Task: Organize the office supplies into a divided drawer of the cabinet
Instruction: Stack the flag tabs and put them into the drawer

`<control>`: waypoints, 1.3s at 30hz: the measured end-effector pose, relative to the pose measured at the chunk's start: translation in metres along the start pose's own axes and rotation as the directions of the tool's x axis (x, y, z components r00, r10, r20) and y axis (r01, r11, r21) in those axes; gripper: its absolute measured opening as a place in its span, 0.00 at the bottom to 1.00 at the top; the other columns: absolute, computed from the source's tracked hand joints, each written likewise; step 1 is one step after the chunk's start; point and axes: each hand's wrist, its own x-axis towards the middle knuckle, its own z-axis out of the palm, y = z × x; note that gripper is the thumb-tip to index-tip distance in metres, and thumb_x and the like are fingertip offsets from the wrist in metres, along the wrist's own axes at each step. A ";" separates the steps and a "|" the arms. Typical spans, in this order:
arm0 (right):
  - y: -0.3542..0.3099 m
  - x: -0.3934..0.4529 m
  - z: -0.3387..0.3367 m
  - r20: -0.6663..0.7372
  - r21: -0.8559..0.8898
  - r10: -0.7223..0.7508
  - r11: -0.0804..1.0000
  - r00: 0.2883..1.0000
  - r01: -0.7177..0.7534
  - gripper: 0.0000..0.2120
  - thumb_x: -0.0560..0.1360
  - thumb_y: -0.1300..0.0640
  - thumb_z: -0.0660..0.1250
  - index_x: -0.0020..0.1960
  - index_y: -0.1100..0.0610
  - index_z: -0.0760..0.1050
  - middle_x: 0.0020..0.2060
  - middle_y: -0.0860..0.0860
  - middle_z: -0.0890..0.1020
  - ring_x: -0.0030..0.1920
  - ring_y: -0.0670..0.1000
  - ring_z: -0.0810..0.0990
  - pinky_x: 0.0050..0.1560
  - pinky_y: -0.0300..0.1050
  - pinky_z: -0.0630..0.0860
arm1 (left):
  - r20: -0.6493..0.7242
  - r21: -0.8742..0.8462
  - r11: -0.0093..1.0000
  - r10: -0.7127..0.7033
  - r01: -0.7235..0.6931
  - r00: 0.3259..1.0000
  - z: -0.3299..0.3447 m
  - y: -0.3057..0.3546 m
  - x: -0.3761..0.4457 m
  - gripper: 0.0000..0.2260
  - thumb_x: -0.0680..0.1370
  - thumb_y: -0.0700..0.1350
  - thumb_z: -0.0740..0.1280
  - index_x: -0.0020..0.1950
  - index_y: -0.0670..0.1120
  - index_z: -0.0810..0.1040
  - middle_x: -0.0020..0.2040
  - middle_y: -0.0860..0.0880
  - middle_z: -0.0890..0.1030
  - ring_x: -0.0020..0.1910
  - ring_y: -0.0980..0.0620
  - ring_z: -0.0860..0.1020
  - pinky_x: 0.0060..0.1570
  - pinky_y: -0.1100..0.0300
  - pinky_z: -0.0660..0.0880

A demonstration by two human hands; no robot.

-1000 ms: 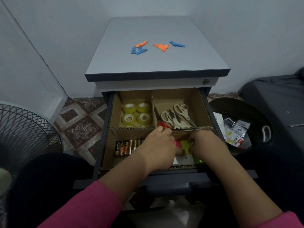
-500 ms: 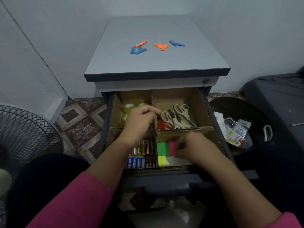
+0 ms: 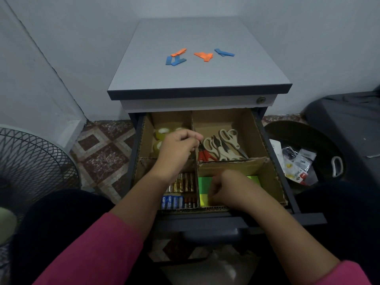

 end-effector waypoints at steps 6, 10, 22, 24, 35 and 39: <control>-0.006 0.001 -0.001 -0.018 -0.079 -0.036 0.996 0.999 0.034 0.11 0.66 0.50 0.77 0.46 0.46 0.79 0.42 0.43 0.78 0.44 0.46 0.78 0.44 0.42 0.76 | 0.002 0.000 1.000 0.005 -0.005 1.000 0.000 -0.001 0.001 0.10 0.77 0.35 0.63 0.44 0.47 0.81 0.42 0.52 0.79 0.39 0.61 0.74 0.34 0.74 0.69; -0.006 0.000 -0.002 -0.004 -0.101 -0.053 0.993 0.999 0.053 0.12 0.67 0.51 0.76 0.49 0.45 0.79 0.46 0.45 0.79 0.48 0.48 0.78 0.47 0.44 0.77 | 0.009 -0.006 1.000 0.008 -0.007 1.000 0.000 -0.001 0.001 0.10 0.77 0.35 0.63 0.44 0.47 0.81 0.41 0.52 0.79 0.38 0.61 0.74 0.33 0.75 0.69; -0.005 0.003 0.003 -0.015 -0.102 -0.110 0.989 0.994 0.108 0.12 0.66 0.51 0.75 0.47 0.41 0.79 0.44 0.45 0.78 0.47 0.49 0.79 0.45 0.41 0.74 | 0.019 -0.022 1.000 0.002 -0.002 1.000 0.001 0.001 -0.001 0.10 0.78 0.34 0.62 0.44 0.46 0.80 0.41 0.53 0.79 0.35 0.64 0.74 0.33 0.75 0.70; -0.005 0.003 0.003 -0.015 -0.109 -0.117 0.987 0.993 0.114 0.12 0.66 0.51 0.75 0.48 0.41 0.79 0.43 0.45 0.78 0.48 0.49 0.79 0.43 0.40 0.72 | 0.025 -0.022 1.000 0.000 0.000 1.000 0.001 0.001 -0.001 0.10 0.78 0.35 0.62 0.44 0.46 0.80 0.41 0.52 0.79 0.35 0.64 0.75 0.33 0.75 0.70; -0.003 0.003 0.001 -0.026 -0.120 -0.071 0.990 0.997 0.067 0.12 0.67 0.50 0.75 0.49 0.44 0.78 0.44 0.44 0.78 0.49 0.48 0.79 0.43 0.41 0.72 | 0.027 -0.007 1.000 0.011 -0.011 1.000 0.000 0.001 -0.001 0.10 0.78 0.35 0.63 0.44 0.46 0.81 0.41 0.53 0.79 0.39 0.61 0.74 0.34 0.75 0.70; -0.004 0.003 0.001 -0.018 -0.124 -0.068 0.990 0.998 0.065 0.11 0.68 0.53 0.74 0.49 0.43 0.79 0.48 0.46 0.79 0.50 0.49 0.79 0.46 0.43 0.76 | 0.029 -0.009 1.000 0.007 -0.006 1.000 0.000 0.000 -0.001 0.10 0.78 0.35 0.62 0.44 0.47 0.81 0.41 0.53 0.79 0.38 0.62 0.75 0.34 0.75 0.70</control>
